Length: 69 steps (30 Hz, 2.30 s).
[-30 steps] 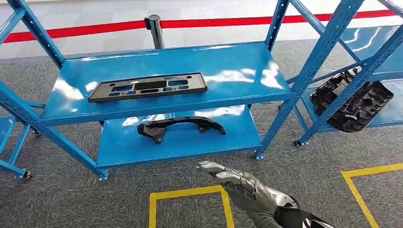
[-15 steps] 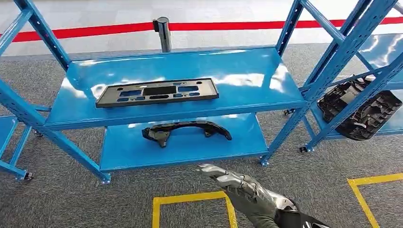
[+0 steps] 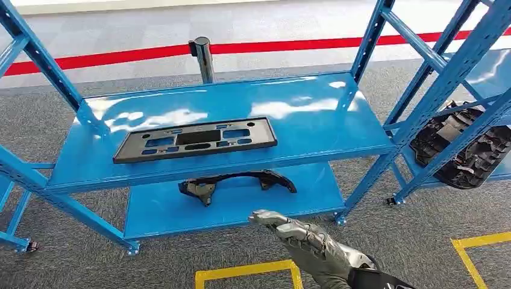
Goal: Take the parts from the cabinet and place them on the table.
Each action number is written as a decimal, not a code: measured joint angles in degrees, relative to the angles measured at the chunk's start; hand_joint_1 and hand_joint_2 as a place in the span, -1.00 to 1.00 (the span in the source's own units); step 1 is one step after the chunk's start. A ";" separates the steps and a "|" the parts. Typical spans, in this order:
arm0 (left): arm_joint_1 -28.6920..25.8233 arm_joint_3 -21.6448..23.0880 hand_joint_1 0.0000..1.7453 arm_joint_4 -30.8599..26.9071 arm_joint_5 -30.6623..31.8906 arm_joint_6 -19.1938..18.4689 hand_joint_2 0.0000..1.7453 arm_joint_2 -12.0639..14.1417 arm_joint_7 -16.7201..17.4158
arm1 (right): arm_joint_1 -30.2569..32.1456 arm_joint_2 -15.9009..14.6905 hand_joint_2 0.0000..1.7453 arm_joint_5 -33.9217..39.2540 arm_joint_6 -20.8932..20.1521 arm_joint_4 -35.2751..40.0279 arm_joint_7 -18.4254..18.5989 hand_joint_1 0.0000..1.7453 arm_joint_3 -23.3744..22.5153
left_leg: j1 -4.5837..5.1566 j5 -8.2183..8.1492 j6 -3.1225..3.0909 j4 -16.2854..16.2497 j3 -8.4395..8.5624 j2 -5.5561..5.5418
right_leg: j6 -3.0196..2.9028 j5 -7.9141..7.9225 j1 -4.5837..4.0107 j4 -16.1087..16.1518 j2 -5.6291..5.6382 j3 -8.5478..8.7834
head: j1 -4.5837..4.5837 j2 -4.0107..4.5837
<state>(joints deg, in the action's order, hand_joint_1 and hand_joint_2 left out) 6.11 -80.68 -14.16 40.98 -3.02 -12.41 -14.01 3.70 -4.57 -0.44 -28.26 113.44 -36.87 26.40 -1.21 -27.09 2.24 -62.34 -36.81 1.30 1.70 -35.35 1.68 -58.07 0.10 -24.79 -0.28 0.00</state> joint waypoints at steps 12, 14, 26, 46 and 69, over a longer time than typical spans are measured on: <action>0.03 1.33 -1.00 -0.02 1.18 0.70 -1.00 0.00 0.41 | 0.06 0.15 -1.00 -0.16 0.00 0.00 -0.37 -1.00 0.24 | -0.10 -3.28 -2.41 1.83 6.01 -1.81 | 0.98 2.31 -0.16 -8.32 -0.10 -11.84 | -0.07 0.00; 0.04 1.42 -1.00 0.00 1.33 0.70 -1.00 0.00 0.41 | 0.15 0.15 -1.00 -0.18 0.00 0.00 -0.41 -1.00 0.26 | -0.07 -4.05 -1.84 1.90 7.03 -1.85 | 0.41 8.48 -0.61 -2.64 -0.12 -11.08 | -0.04 0.00; 0.01 2.65 -1.00 -0.02 2.10 1.11 -1.00 0.02 0.00 | 0.72 0.24 -1.00 -1.47 0.81 0.00 0.44 -1.00 0.24 | 0.44 -4.50 -0.78 4.87 8.93 -1.62 | -0.56 7.74 -0.67 -1.62 -0.07 -9.91 | -0.11 0.00; 0.01 3.52 -1.00 0.00 3.33 1.73 -1.00 0.02 0.17 | -4.02 -2.32 -1.00 -25.03 19.22 -11.13 17.91 -1.00 3.52 | 0.48 -4.71 -0.50 4.98 9.47 -1.60 | -0.58 7.59 -0.83 -1.06 -0.09 -8.94 | -0.11 0.00; -0.01 10.12 -1.00 0.04 10.60 0.74 -1.00 0.00 0.94 | -25.77 11.84 -1.00 -80.08 36.02 -35.56 35.63 -1.00 17.29 | 0.46 -4.71 -0.50 4.98 9.56 -1.65 | -0.58 7.59 -0.87 -1.01 -0.10 -8.84 | -0.11 0.00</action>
<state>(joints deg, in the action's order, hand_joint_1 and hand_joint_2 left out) 6.10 -70.56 -14.12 51.58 -2.27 -12.41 -13.07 -22.07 7.28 -80.52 7.76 77.88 -1.25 43.69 -0.74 -31.80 1.74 -57.35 -27.25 -0.35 1.12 -27.76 0.81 -59.08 0.00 -33.63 -0.39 0.00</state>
